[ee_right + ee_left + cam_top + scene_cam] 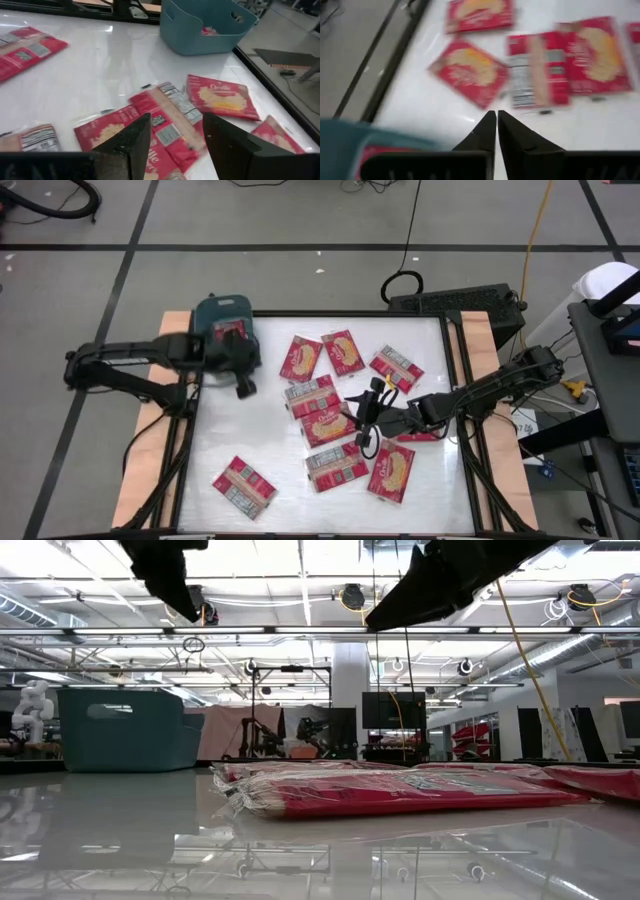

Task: Sort popcorn bags into baskets
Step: Stack the red popcorn bag on top of the other red popcorn bag into the blue bin

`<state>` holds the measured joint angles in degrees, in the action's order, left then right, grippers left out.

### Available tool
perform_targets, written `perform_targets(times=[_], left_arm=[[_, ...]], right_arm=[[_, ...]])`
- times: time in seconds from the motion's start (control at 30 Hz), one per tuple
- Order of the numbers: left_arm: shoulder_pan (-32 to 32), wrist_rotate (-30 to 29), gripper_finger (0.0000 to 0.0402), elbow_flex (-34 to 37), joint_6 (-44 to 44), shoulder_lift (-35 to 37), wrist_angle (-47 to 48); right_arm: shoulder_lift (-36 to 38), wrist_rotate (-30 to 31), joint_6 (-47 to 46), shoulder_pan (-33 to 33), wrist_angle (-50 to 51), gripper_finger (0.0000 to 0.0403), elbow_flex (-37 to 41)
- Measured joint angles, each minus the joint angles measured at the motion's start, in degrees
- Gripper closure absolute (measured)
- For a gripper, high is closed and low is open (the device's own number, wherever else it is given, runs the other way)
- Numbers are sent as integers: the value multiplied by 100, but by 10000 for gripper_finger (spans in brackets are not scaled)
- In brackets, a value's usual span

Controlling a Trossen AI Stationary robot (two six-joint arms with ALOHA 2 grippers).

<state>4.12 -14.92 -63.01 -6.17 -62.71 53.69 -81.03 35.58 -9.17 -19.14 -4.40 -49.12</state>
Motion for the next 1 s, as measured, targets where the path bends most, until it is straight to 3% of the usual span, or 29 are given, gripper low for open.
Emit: perform_targets(times=[0.07,0.17,0.3,0.63,1.0], left_arm=[[-339,-72,390,210,-8,-51,-189],[-644,-645,397,553,-238,-146,-186],[-667,-1268,388,1017,-550,-186,-343],[-414,-1480,397,1812,-493,-184,-750],[-381,-1791,383,1959,-594,-184,-535]], right_arm=[[0,6,-37,0,4,232,0],[0,8,-35,2,12,232,0],[0,8,-26,0,49,232,0],[2,28,-24,4,124,232,0],[0,30,-2,4,127,232,0]])
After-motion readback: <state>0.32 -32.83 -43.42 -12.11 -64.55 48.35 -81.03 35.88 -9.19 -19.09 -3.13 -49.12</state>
